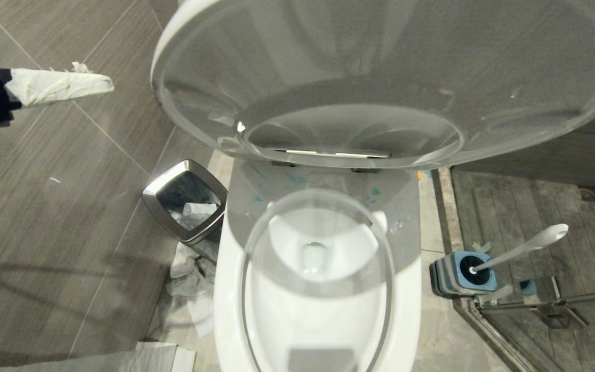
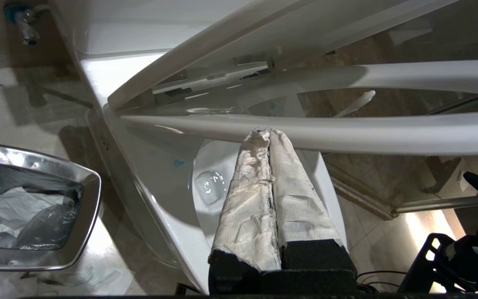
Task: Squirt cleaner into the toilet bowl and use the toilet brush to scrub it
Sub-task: Close the toilet lid
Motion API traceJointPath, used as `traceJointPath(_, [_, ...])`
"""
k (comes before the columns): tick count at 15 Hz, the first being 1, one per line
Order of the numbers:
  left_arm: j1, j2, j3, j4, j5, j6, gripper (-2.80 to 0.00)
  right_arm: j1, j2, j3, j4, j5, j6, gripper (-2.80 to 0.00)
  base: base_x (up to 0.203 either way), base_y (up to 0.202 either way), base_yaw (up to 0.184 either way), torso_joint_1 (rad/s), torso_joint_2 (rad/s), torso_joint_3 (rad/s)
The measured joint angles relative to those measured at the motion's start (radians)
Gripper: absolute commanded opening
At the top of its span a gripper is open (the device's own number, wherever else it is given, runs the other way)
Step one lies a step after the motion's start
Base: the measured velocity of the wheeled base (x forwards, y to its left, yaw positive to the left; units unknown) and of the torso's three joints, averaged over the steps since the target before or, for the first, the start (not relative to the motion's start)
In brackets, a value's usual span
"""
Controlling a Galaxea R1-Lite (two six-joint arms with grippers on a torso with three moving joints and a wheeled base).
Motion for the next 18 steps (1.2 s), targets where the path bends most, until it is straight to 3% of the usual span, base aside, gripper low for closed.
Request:
traceJointPath(13, [-0.008, -0.025, -0.007, 0.047, 0.001, 0.006, -2.80, 0.000, 0.000, 0.000, 0.000, 0.000, 0.000, -2.80, 0.000, 0.000, 0.000, 0.001, 0.00, 0.174])
traceJointPath(18, [-0.015, -0.022, -0.047, 0.163, 0.003, 0.015, -2.80, 0.000, 0.000, 0.000, 0.000, 0.000, 0.000, -2.80, 0.000, 0.000, 0.000, 0.000, 0.00, 0.007])
